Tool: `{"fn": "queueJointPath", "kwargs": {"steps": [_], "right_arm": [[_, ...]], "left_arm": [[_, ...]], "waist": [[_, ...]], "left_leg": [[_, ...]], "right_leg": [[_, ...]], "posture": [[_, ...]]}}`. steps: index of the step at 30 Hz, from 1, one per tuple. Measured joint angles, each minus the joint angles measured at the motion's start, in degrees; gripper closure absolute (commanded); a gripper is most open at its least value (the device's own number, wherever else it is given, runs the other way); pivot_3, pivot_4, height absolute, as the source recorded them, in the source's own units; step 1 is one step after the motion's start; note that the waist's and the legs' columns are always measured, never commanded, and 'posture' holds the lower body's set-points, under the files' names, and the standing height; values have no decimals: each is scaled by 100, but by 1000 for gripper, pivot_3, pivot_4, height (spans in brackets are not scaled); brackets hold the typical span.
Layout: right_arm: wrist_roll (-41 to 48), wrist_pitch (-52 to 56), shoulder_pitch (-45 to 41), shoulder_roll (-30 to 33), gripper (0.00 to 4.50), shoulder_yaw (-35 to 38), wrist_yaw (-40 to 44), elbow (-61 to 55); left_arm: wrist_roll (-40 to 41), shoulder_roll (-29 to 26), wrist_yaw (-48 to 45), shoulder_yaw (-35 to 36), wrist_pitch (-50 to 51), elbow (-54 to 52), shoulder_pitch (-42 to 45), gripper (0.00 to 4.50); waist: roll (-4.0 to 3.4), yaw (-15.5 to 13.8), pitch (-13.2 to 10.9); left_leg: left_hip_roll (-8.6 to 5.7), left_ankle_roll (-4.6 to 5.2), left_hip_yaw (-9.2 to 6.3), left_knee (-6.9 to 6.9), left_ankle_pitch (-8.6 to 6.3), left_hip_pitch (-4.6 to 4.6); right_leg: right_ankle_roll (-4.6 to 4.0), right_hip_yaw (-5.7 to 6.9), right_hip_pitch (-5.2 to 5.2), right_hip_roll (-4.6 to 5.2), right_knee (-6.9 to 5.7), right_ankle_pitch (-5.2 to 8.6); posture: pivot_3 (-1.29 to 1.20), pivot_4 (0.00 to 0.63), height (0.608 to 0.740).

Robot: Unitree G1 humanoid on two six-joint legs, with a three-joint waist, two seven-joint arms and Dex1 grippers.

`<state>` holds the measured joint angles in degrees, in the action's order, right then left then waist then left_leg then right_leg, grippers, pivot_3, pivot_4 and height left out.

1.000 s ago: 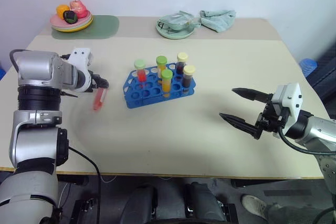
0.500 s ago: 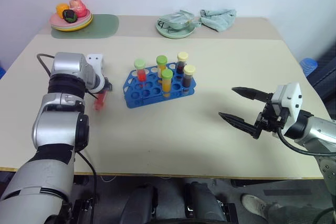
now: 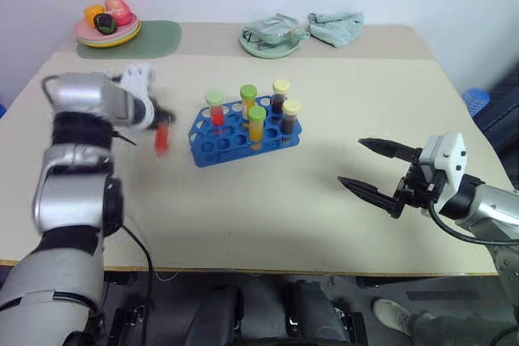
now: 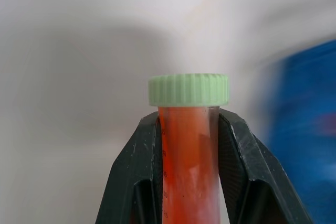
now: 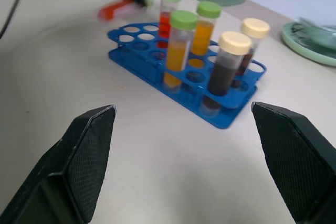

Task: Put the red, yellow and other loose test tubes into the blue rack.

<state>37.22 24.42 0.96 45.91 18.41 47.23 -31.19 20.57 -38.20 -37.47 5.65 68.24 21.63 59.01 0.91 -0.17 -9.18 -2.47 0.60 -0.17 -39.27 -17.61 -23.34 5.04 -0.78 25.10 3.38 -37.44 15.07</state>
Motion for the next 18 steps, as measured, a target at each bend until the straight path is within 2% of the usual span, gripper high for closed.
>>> {"fn": "queueJointPath", "kwargs": {"steps": [3, 5, 7, 9, 11, 16, 18], "right_arm": [[2, 3, -112, 0, 249, -9, 39, 9], [1, 4, -142, 4, 249, 3, 48, 16], [1, 9, -150, 5, 249, 3, 57, 33], [2, 17, -191, 7, 249, 3, 68, 41], [2, 24, -188, 9, 249, 5, 82, 41], [2, 73, -146, 14, 249, 28, 65, 31], [3, 113, -105, 15, 249, 61, 27, -10]], "left_arm": [[825, -218, -760, 353, 127, -1354, -601, 3709], [1014, -291, -961, 413, -62, -2030, -1007, 3709], [1020, -40, -838, 486, -509, -2436, -1297, 3709], [944, 616, -568, 717, -1550, -2749, -1710, 3709], [532, 1126, -169, 655, -2765, -2966, -2155, 3709], [-102, 1772, 49, 392, -5069, -2617, -2518, 3709], [-251, 1888, -14, 233, -5590, -2298, -2607, 3709]], "waist": [[-3, -21, 2], [-3, -29, 2], [-4, -57, 2], [-7, -80, 5], [-7, -67, 5], [-9, -60, 7], [-12, -59, 8]], "left_leg": [[0, -1, 0, -8, 2, 1], [0, -1, -1, -9, 2, 11], [0, 0, -2, -12, 1, 19], [0, 7, -3, -20, -3, 19], [-1, 9, -2, -23, -4, 18], [-1, 9, -1, -24, -4, 20], [-1, 10, 0, -25, -5, 21]], "right_leg": [[0, 1, -4, 0, -3, 0], [-1, 1, -14, 0, -4, 0], [0, 3, -26, 0, -4, 0], [0, 7, -34, 4, -1, 0], [0, 7, -35, 4, 3, 0], [0, 7, -35, 2, 1, 0], [1, 7, -37, 2, 2, -1]], "posture": [[0, 150, 740], [0, 150, 740], [0, 150, 740], [0, 150, 740], [0, 150, 740], [0, 150, 740], [0, 150, 740]]}}
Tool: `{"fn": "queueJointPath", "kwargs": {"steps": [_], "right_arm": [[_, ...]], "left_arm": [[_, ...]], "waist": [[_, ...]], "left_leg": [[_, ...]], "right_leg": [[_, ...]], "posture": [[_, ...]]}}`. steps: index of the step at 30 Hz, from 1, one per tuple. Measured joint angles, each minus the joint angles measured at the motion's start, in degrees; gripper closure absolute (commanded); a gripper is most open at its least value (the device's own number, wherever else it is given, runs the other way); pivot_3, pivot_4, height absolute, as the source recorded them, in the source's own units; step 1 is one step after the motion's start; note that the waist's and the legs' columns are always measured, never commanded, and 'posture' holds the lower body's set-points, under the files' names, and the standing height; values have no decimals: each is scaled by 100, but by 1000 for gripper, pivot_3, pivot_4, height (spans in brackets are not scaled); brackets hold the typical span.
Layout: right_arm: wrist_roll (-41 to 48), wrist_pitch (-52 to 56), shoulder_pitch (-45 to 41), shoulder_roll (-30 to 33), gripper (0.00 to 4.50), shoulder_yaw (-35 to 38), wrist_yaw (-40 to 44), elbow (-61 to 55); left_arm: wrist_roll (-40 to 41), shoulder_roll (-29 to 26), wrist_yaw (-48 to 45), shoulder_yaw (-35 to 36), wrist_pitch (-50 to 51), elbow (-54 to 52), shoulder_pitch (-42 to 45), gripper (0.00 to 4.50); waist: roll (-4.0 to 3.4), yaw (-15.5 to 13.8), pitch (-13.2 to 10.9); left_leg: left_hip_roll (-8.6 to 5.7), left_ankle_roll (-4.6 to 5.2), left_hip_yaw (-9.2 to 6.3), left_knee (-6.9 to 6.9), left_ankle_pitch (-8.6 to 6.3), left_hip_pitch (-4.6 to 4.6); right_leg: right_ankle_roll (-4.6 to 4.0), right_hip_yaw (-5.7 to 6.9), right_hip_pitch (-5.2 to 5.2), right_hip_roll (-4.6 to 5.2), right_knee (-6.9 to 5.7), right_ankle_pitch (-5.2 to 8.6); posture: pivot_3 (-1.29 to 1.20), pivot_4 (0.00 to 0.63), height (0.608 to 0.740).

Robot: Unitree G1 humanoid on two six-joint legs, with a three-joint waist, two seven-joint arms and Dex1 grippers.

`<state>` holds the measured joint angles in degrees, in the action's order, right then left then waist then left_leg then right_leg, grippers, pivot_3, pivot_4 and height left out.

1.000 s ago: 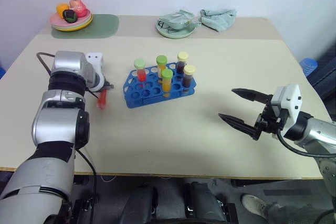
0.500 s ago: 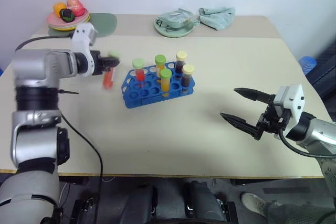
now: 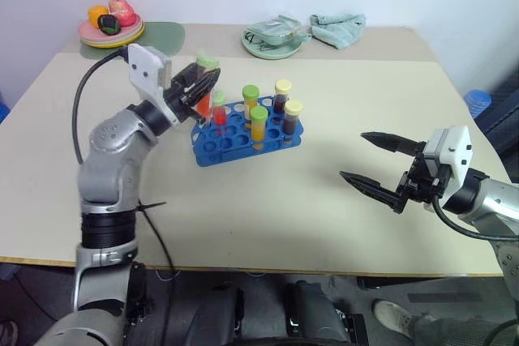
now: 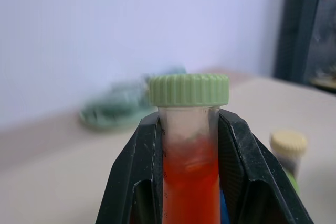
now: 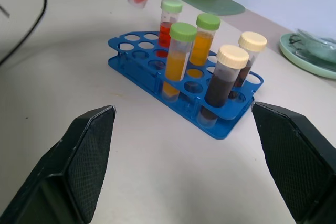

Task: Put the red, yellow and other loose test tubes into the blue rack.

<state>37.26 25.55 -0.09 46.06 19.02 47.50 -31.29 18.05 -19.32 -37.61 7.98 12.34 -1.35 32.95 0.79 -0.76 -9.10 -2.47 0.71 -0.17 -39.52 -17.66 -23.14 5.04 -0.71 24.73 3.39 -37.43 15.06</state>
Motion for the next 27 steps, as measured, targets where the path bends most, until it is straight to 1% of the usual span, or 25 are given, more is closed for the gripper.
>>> {"fn": "queueJointPath", "kwargs": {"steps": [3, 4, 9, 12, 18, 22, 27], "right_arm": [[9, 64, 135, 9, 249, 148, -50, -110], [14, 81, 146, 11, 249, 184, -57, -132], [62, 229, 243, 23, 249, 405, -124, -309], [123, 291, 284, 25, 249, 455, -162, -368], [199, 381, 432, 25, 249, 616, -180, -457], [251, 409, 539, 25, 249, 728, -183, -508], [365, 434, 658, 25, 249, 870, -190, -617]], "left_arm": [[-56, 367, -91, -134, -657, 527, -167, 3709], [-56, 408, -124, -191, -759, 614, -205, 3709], [8, 490, -510, -280, -1425, 936, -306, 3709], [3, 565, -750, -289, -1861, 1472, -351, 3709], [-28, 661, -857, -293, -2546, 2044, -334, 3709], [-147, 710, -849, -339, -2814, 2441, -354, 3709], [-154, 753, -886, -391, -2938, 2550, -359, 3709]], "waist": [[1, -3, -1], [2, -1, -1], [-2, 2, 1], [-1, 3, 1], [-4, 0, 3], [-4, 2, 3], [-4, -1, 5]], "left_leg": [[0, 5, 0, -3, -3, -2], [0, 5, -1, -4, -3, -3], [1, 6, -1, -6, -4, 0], [1, 12, 0, -11, -7, 0], [1, 24, 0, -15, -14, 2], [1, 42, 0, -15, -24, 13], [1, 43, 0, -17, -24, 13]], "right_leg": [[1, 1, -1, 0, 0, 0], [1, 1, -1, 0, 0, 0], [1, 1, -3, -2, -2, -1], [2, 1, -5, -3, -1, -1], [4, 1, -10, -3, -1, -2], [4, 1, -19, -5, -2, -2], [5, 1, -22, -4, -1, -2]], "posture": [[0, 150, 740], [0, 150, 740], [0, 150, 740], [0, 150, 740], [0, 150, 740], [0, 150, 740], [0, 150, 740]]}}
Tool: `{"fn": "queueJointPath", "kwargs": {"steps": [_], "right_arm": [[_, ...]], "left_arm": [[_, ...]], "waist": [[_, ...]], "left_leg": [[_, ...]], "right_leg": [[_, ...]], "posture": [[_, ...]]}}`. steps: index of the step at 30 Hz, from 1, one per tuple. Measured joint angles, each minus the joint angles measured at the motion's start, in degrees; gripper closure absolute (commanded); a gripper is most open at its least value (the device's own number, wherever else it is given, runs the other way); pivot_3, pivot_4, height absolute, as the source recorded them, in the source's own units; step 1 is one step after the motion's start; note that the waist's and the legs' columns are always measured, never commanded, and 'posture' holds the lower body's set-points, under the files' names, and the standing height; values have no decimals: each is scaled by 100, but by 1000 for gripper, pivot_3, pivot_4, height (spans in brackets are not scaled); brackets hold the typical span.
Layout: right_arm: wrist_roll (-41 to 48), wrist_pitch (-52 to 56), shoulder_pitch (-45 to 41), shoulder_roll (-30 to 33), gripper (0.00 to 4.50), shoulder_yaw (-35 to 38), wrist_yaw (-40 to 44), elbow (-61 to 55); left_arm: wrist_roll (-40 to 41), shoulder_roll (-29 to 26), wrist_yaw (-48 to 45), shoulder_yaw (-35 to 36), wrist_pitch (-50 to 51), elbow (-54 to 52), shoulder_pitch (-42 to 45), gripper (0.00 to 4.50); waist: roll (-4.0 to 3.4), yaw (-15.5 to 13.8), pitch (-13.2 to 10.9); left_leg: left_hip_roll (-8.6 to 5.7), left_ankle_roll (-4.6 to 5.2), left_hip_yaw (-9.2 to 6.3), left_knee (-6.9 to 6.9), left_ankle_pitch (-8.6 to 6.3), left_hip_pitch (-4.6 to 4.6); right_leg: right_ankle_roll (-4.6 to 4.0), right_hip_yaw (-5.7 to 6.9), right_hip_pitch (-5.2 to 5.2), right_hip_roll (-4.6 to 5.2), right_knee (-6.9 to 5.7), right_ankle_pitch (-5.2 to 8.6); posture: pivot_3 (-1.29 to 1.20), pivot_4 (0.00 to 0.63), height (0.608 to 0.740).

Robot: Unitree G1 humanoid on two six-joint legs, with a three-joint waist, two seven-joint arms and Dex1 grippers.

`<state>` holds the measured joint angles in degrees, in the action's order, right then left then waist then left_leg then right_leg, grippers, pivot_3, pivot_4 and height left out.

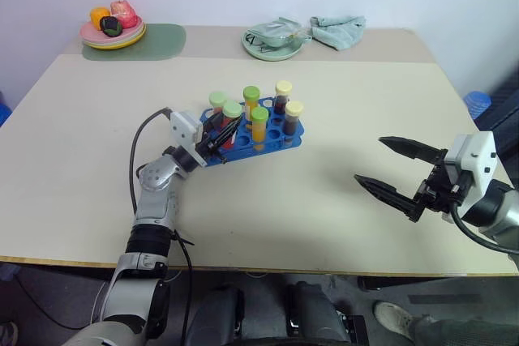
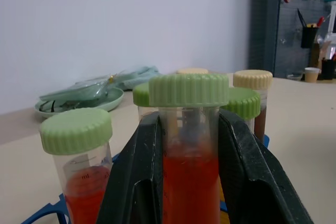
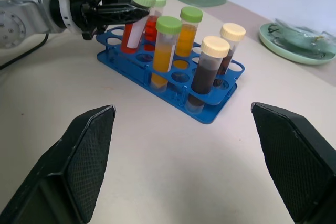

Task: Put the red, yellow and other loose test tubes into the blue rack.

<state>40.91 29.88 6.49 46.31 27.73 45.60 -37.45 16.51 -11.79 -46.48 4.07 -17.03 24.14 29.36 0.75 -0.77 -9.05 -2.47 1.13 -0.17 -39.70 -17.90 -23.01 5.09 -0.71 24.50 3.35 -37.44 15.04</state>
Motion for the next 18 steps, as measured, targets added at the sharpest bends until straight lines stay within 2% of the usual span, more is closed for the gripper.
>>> {"fn": "queueJointPath", "kwargs": {"steps": [4, 6, 7, 11, 12, 14, 18], "right_arm": [[45, 24, 15, 0, 249, 15, -25, -72], [54, 29, 17, 0, 249, 15, -35, -83], [58, 31, 19, 0, 249, 15, -39, -83], [60, 32, 22, 0, 249, 15, -50, -82], [61, 32, 20, 0, 249, 15, -53, -82], [60, 32, 15, 0, 249, 12, -60, -80], [39, 21, 4, -16, 249, -81, -62, -56]], "left_arm": [[-3, 71, 26, -1, 8, -1, -14, 3709], [-8, 72, 40, -3, 19, -3, -25, 2706], [30, 75, 35, -8, 120, -64, -44, 2385], [115, 104, 106, -151, 682, -600, -185, 262], [114, 111, 192, -202, 824, -796, -219, 124], [195, 48, 250, -262, 1178, -1229, -232, 124], [338, -434, 477, -218, 2001, -2159, -236, 124]], "waist": [[0, -14, 1], [0, -13, 1], [0, -12, 1], [1, -1, 0], [1, -1, 0], [1, 12, 0], [-2, 29, 2]], "left_leg": [[0, 2, 0, -1, -1, 0], [0, 2, 0, -3, -1, 0], [0, 2, 0, -3, -2, -1], [0, 5, 0, -4, -3, -1], [0, 5, -1, -4, -3, -1], [2, 6, -1, -4, -4, -1], [6, 6, -1, -3, -4, 4]], "right_leg": [[0, 0, -2, 0, 2, 0], [1, 0, -4, 1, 5, 0], [1, 0, -4, 1, 5, -1], [2, 0, -4, 1, 5, -1], [2, 0, -3, 1, 5, -1], [2, 0, -3, 0, 3, -1], [1, -2, -3, -3, -1, -1]], "posture": [[0, 150, 740], [0, 150, 740], [0, 150, 740], [0, 150, 740], [0, 150, 740], [0, 150, 740], [0, 150, 740]]}}
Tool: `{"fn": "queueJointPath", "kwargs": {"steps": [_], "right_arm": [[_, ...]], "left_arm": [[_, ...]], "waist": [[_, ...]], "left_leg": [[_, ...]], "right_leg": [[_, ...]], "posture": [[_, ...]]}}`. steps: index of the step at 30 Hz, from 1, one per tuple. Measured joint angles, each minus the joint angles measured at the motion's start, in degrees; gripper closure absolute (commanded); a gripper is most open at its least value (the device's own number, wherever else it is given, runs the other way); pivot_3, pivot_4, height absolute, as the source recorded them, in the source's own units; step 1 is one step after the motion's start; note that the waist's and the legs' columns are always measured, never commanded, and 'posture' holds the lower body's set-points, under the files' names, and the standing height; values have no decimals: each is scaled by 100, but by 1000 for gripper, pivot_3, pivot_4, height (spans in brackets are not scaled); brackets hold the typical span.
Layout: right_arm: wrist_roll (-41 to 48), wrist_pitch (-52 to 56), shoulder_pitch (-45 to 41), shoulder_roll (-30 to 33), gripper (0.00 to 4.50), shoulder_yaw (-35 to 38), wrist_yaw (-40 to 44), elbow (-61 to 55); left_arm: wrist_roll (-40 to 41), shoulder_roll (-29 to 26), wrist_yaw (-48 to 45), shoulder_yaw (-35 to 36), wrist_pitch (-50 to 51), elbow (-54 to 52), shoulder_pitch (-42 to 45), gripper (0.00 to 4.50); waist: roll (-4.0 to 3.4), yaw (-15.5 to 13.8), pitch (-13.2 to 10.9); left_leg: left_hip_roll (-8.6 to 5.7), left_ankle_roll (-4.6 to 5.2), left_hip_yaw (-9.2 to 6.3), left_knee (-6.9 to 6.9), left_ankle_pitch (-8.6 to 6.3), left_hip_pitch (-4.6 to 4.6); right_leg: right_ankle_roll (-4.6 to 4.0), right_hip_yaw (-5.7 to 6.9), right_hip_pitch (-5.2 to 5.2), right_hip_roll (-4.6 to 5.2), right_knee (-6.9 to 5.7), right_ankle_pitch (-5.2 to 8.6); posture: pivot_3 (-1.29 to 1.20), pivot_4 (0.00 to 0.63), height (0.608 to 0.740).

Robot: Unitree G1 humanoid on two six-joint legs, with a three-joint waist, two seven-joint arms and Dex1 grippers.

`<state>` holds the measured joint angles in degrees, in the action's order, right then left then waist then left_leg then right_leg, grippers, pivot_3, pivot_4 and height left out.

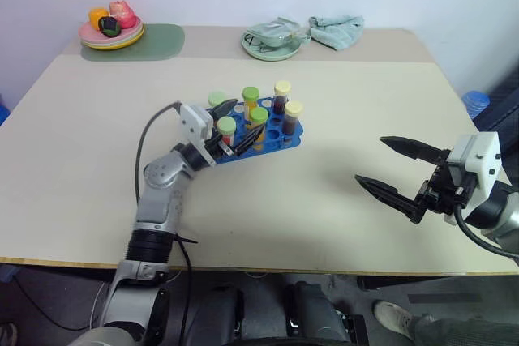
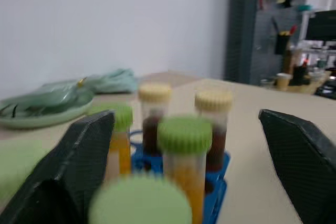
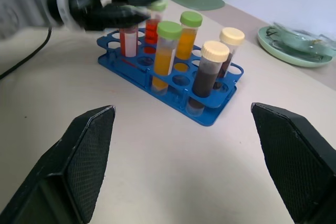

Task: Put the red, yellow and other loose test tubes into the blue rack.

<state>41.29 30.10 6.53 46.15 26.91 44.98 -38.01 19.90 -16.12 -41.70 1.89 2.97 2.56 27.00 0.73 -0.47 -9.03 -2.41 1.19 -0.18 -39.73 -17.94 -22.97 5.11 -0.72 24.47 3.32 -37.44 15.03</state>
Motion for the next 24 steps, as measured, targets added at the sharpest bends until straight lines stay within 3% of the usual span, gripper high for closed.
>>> {"fn": "queueJointPath", "kwargs": {"steps": [6, 12, 20, 24], "right_arm": [[-135, -124, 106, -186, 249, -348, 10, 95], [-393, -439, 432, -427, 249, -465, 35, 294], [-496, -694, 1256, -612, 249, 137, 48, 349], [-511, -827, 1436, -632, 249, 284, 158, 387]], "left_arm": [[438, -733, 13, 475, 889, -456, -594, 124], [579, -1690, -496, 946, 1056, -620, -1499, 124], [941, -2382, -1216, 1668, 1127, -553, -2316, 124], [960, -2454, -1578, 1867, 887, -247, -2359, 124]], "waist": [[-1, 2, 0], [-2, -18, 0], [-4, -23, 0], [-5, -4, 0]], "left_leg": [[0, -4, 0, 1, 2, 1], [0, -1, 0, 6, -1, 1], [0, 3, 0, 23, -4, 13], [-1, 5, 4, 54, -5, 59]], "right_leg": [[-1, 0, 0, 0, 2, 0], [-1, 0, -2, 4, 9, 1], [-2, 0, -9, 11, 19, 1], [-5, -1, -48, 14, 35, 2]], "posture": [[0, 150, 740], [0, 150, 740], [0, 150, 740], [0, 150, 740]]}}
